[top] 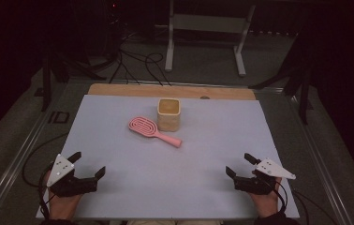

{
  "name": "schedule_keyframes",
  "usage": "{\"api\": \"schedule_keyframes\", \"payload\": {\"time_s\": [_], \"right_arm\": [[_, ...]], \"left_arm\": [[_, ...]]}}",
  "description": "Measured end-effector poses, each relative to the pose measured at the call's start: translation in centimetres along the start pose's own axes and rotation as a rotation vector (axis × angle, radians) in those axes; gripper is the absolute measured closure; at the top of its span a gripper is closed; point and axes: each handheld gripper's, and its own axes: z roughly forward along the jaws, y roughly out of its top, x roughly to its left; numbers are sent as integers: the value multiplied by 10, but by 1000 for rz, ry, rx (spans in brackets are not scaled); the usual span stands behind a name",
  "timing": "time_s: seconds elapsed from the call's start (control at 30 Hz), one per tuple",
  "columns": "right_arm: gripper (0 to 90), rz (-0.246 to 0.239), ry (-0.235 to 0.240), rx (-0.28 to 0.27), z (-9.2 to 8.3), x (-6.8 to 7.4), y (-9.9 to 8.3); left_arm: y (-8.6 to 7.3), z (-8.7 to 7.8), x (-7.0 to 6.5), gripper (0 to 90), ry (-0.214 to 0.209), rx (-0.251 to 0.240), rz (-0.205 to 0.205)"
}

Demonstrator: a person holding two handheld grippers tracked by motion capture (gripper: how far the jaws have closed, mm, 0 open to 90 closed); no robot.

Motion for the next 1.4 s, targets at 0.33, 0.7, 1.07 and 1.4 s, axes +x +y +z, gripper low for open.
{"api": "schedule_keyframes", "payload": {"time_s": [0.33,0.7,1.07,1.4], "right_arm": [[93,7,-8,7,3,-3,-4],[93,7,-11,14,5,-3,-6],[93,10,-12,19,6,-2,-8],[93,8,-9,16,9,-1,-8]], "left_arm": [[-1,2,-1,0,2,7,-2],[1,2,-2,0,6,0,-2],[11,5,-6,0,1,-6,22],[26,9,-10,0,-14,-23,34]]}}
